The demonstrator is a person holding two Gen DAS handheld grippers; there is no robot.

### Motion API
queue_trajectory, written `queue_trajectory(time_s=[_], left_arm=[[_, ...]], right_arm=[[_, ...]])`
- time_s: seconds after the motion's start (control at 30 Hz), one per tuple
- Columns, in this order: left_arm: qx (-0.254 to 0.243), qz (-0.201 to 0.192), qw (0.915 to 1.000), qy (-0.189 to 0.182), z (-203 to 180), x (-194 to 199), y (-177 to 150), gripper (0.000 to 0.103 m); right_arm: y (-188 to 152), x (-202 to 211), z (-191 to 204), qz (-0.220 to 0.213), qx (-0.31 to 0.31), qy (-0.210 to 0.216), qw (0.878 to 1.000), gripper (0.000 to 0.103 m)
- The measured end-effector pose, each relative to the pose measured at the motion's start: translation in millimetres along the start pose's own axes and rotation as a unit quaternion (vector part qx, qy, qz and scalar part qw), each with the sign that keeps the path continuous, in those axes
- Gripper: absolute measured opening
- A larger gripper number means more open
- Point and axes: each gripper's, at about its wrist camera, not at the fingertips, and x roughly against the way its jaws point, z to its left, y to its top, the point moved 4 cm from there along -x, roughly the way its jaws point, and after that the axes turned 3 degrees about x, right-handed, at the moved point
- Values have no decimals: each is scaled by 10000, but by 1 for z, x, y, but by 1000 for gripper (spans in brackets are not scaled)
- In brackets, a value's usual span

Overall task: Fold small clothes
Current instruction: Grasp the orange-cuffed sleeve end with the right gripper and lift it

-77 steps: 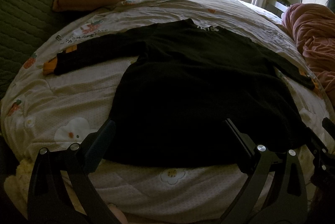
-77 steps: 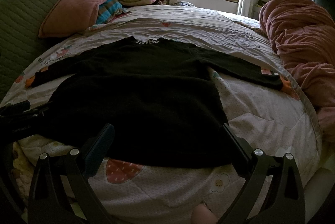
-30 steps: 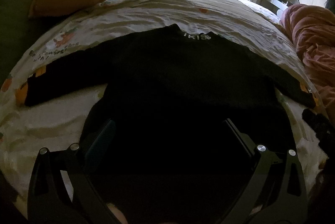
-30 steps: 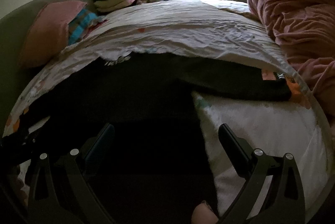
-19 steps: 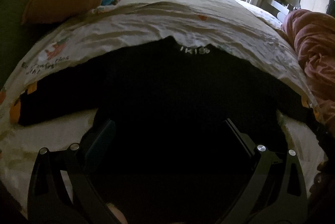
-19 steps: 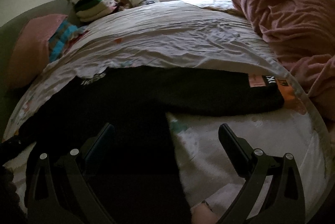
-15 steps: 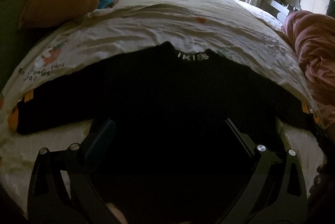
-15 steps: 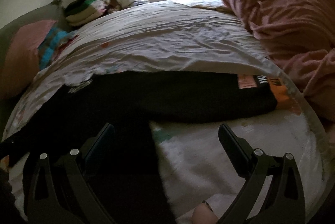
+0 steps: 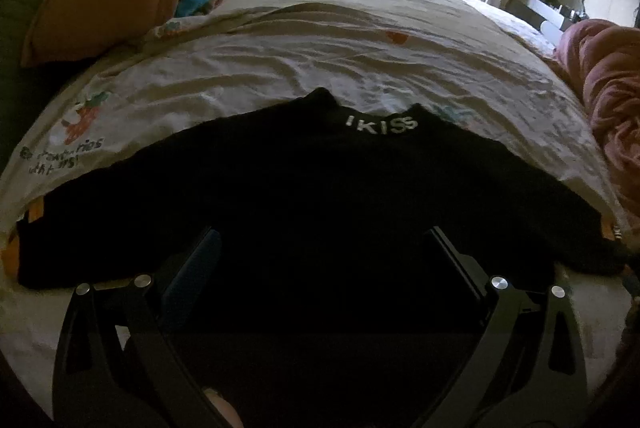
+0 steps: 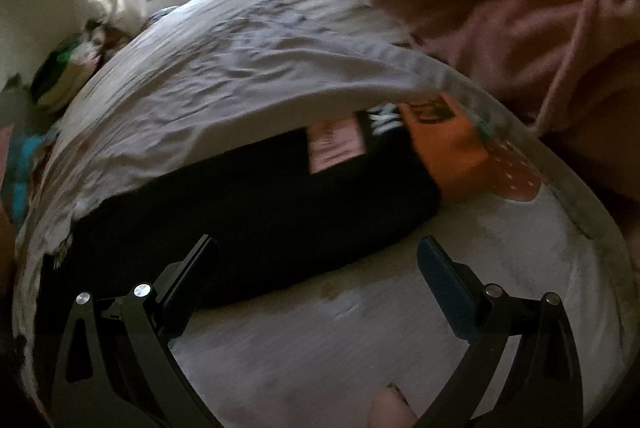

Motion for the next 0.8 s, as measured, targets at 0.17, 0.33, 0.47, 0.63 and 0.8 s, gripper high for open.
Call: queue_trajectory(time_s=[0.17,0.33,0.47,0.63,0.8], left_arm=[[36,143,9998,110,6,-24,4,94],[118,265,9995,132,9,-42,2,94],[293,373,9989,-70,11,-40,-3,94],[292,227,9991,-196,4,-21,0,94],[247,95,9994,-232,-1,-2,8,94]], right_arm=[[8,-28,-34,210,-503,-144,9984,98],[19,-39,-47,-34,-870,47,9962,94],[27,-39,-54,-307,-998,148,9944,43],[35,-21,-46,-702,-815,777,9912,16],[48,17,-8,-1146,-206,1268,9851,15]])
